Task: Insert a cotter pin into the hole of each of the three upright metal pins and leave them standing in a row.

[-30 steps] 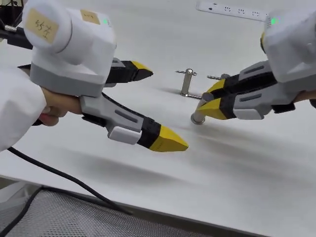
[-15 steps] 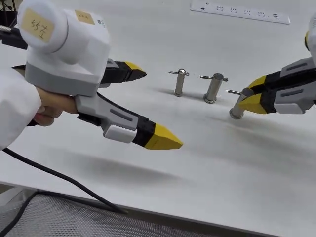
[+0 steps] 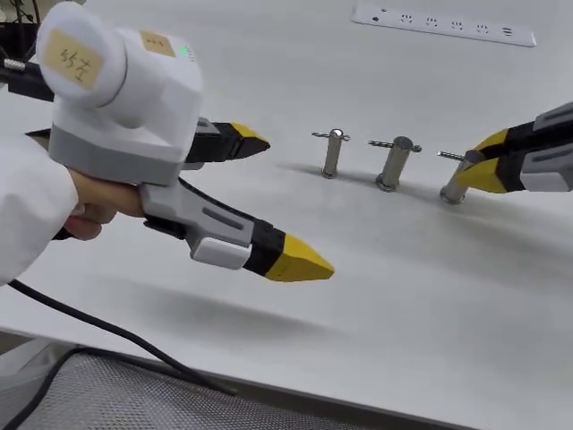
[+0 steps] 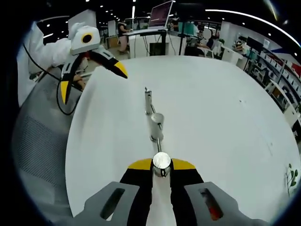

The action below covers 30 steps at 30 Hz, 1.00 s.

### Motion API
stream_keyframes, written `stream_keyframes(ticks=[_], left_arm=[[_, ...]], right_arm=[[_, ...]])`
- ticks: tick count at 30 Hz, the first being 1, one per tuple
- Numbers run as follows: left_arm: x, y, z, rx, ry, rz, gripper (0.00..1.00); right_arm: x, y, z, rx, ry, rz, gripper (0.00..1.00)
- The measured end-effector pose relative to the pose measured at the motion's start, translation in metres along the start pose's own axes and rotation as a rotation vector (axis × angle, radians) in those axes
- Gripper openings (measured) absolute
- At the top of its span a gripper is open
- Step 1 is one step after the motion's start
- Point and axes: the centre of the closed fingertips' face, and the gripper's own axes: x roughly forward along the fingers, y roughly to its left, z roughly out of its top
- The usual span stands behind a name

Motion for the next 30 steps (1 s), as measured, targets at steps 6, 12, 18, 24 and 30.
stream_keyframes(ticks=[6,12,18,24,30], left_arm=[[-0.001,0.000,-0.004,-0.011,0.004,0.008,0.96],[-0.002,-0.003,-0.004,-0.027,-0.001,0.002,0.95],[-0.003,-0.003,-0.002,-0.024,-0.001,0.007,0.95],[-0.006,-0.003,-0.001,-0.041,-0.014,0.014,0.94],[-0.005,-0.014,0.005,-0.063,-0.036,0.019,0.94]], right_arm=[[0.001,-0.001,-0.004,0.004,0.002,0.001,0.08],[0.004,-0.003,-0.008,0.005,0.006,0.012,0.08],[0.005,-0.003,-0.005,-0.007,-0.003,0.016,0.08],[0.005,-0.003,-0.005,0.001,-0.015,0.022,0.08],[0.004,-0.002,-0.005,0.020,-0.023,0.016,0.09]])
